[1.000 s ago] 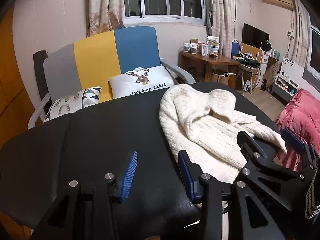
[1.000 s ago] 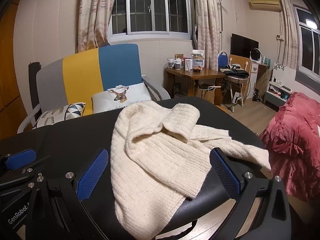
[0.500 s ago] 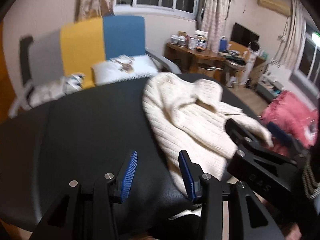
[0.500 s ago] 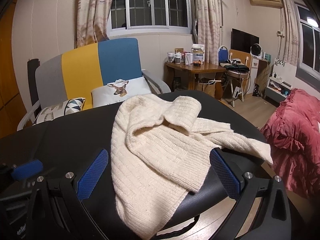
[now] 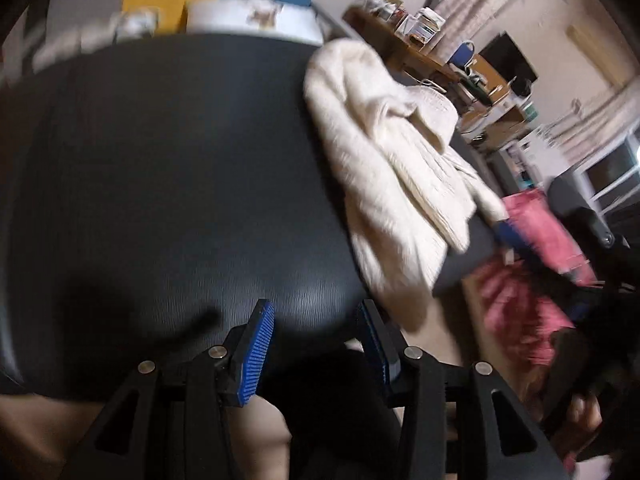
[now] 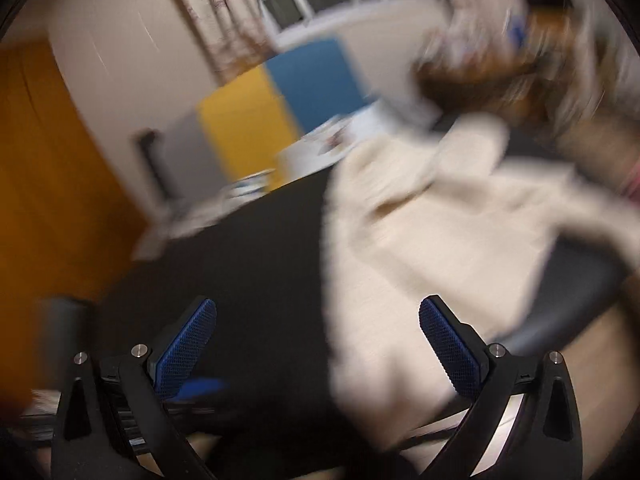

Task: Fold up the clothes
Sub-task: 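Move the right gripper over the crumpled cream sweater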

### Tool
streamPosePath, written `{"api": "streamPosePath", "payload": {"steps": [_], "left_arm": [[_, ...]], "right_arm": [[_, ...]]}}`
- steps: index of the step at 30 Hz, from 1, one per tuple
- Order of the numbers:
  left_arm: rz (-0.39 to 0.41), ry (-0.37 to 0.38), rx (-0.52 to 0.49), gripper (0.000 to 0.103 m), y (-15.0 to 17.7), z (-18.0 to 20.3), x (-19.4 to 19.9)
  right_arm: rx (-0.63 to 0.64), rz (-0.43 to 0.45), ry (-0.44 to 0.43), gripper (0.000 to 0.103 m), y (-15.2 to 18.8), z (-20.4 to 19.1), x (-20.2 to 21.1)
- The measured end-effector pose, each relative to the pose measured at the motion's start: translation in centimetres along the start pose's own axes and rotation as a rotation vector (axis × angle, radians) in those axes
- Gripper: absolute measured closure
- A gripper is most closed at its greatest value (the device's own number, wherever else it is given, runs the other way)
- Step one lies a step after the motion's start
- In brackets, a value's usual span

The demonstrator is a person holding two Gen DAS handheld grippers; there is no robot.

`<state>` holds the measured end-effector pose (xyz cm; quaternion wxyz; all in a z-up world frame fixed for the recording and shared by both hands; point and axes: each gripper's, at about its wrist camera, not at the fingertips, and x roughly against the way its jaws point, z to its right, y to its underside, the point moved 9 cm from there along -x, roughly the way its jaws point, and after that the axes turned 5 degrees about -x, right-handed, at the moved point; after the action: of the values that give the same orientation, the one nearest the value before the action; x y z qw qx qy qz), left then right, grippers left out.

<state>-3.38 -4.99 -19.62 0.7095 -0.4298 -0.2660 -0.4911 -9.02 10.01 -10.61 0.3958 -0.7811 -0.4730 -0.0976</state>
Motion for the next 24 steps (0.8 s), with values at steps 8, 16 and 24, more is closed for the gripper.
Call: {"api": "streamPosePath", "payload": {"steps": [8,16,24], "left_arm": [[0.048,0.056,0.101,0.057,2.5,-7.7,4.2],[0.056,-0.001,0.148,0.048,2.1,-12.5,4.9],[0.025,-0.065,0.141,0.048,-0.6,-13.8,2.3]], "right_arm": [[-0.353,-0.091,-0.392,0.0,-3.0,4.4,-0.3],[-0.378,0.015,-0.21,0.0,-11.7,10.1,-1.7],[-0.524,0.141,0.091,0.0,-18.7,19.6,-5.0]]}}
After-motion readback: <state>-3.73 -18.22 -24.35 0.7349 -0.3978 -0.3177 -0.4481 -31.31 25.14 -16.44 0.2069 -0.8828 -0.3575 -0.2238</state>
